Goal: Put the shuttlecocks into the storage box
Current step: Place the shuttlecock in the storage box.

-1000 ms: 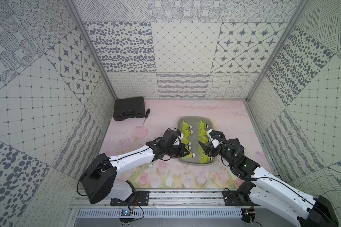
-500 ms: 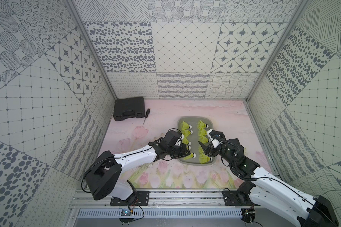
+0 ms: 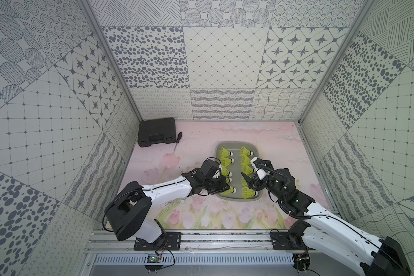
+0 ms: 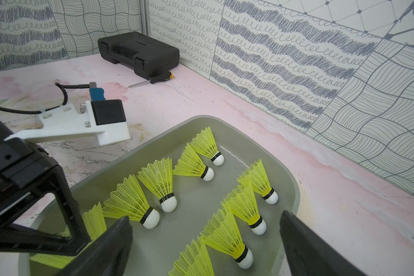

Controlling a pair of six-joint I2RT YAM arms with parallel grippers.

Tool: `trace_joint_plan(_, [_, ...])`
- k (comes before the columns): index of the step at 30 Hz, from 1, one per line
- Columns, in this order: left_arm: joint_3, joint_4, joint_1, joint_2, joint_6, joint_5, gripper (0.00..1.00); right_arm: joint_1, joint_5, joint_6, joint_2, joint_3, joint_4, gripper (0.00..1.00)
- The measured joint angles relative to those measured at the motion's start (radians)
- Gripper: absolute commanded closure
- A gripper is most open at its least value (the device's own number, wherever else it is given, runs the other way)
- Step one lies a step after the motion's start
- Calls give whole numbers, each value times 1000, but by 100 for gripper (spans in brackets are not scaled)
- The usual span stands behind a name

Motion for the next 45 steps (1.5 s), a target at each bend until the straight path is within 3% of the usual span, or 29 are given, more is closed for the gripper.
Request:
trace_joint_plan(16, [7,-47,0,19,31,-50,100,-5,0,2,18,0,-9,0])
trace_joint_plan(28, [7,-76,0,18,50,-83,74,-8,0,2,19,0,-9,0])
trace_joint_plan(45, [19,-161,5,-104,125,-190,58,-14,69,24,18,-3,-10,0])
